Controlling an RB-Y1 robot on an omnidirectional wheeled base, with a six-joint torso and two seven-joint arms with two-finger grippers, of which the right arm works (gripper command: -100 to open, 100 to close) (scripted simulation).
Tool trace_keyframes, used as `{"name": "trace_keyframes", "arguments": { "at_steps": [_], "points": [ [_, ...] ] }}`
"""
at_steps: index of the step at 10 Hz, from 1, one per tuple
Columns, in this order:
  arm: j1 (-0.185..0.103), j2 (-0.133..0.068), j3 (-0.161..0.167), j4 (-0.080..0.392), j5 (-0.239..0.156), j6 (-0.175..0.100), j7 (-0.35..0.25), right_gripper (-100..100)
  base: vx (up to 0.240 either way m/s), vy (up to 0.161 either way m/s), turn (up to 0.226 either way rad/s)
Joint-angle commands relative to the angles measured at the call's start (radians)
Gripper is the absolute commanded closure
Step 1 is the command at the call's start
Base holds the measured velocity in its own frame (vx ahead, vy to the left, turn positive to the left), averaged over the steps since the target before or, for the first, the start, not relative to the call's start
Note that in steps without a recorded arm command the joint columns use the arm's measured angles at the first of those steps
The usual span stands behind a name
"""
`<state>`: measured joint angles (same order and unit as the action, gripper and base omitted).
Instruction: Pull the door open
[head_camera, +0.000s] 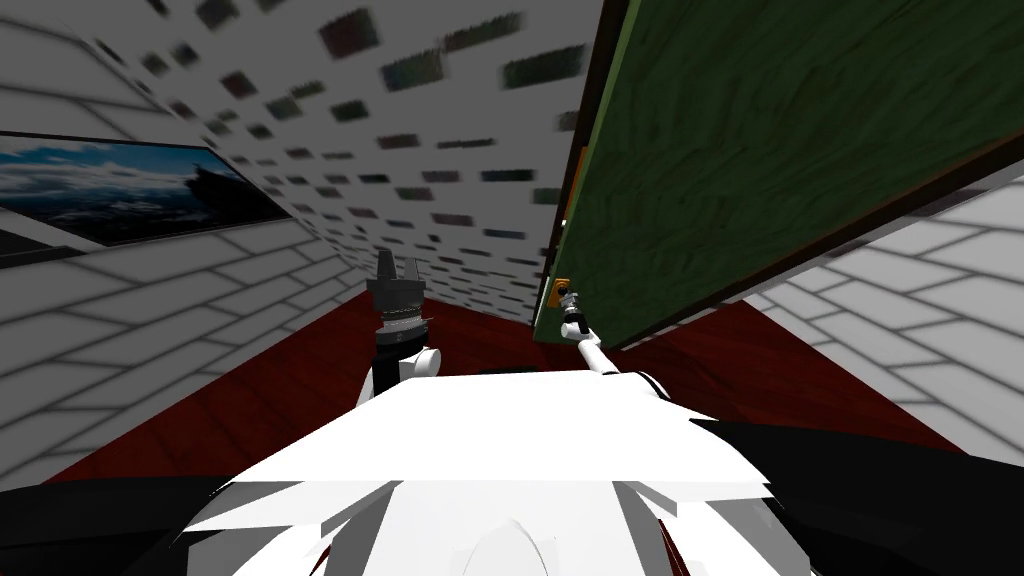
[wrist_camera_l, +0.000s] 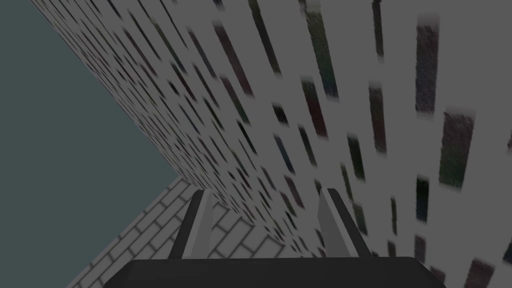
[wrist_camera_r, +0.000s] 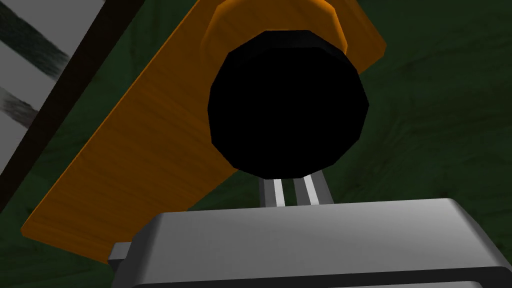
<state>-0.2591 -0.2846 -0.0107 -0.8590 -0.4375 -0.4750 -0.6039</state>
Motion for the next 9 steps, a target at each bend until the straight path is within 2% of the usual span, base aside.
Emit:
{"name": "trace_keyframes", "arguments": {
  "at_steps": [1, 2, 3, 6, 9],
  "points": [
    [-0.021, 0.008, 0.017, -0.004, -0.032, -0.009, -0.05, 100, -0.05, -0.023, 0.119],
    [-0.021, 0.008, 0.017, -0.004, -0.032, -0.009, -0.053, 100, -0.041, -0.023, 0.056],
    [0.004, 0.017, 0.01, -0.013, -0.062, 0.006, -0.081, -100, -0.081, -0.035, -0.015],
    [0.007, 0.038, 0.016, -0.032, -0.104, 0.014, -0.133, -100, -0.115, -0.033, -0.022],
    [0.009, 0.063, 0.024, -0.056, -0.154, 0.024, -0.197, -100, -0.101, -0.02, 0.072]
  ]
}}
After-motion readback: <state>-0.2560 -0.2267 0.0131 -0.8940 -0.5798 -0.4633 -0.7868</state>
